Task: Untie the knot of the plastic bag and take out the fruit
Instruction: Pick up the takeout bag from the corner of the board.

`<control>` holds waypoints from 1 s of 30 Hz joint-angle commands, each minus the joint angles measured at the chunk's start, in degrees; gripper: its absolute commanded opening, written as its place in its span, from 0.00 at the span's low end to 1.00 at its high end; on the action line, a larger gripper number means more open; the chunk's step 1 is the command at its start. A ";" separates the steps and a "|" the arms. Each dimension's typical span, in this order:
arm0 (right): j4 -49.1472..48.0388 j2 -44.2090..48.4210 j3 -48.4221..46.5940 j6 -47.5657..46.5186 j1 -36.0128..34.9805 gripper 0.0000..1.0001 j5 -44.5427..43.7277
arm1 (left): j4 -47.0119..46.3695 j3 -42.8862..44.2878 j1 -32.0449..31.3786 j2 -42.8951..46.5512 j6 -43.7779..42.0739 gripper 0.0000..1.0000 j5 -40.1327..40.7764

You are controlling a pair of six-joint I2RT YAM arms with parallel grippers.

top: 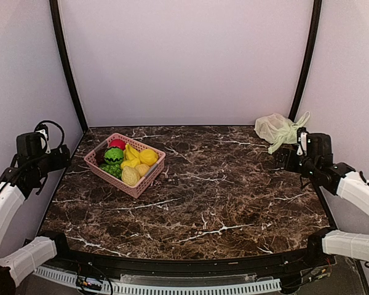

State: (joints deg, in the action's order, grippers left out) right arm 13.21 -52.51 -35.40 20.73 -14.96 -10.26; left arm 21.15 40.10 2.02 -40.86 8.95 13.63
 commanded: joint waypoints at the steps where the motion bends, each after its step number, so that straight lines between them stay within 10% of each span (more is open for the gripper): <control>1: -3.30 1.69 -0.59 -0.25 0.52 0.99 0.30 | 1.75 1.26 -0.19 0.10 -0.34 0.99 -0.28; 9: 0.20 -2.61 -7.98 -1.47 1.03 0.99 -2.57 | 3.32 1.68 -0.18 0.74 -1.63 0.99 2.09; 30: 13.15 -47.91 -48.20 2.91 20.61 0.99 8.27 | 1.17 -0.81 -0.01 0.36 -7.00 0.99 4.50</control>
State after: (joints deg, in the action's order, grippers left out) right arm 24.34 -94.54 -77.25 22.46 5.02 -2.46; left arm 22.70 40.21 2.02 -40.05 3.16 18.44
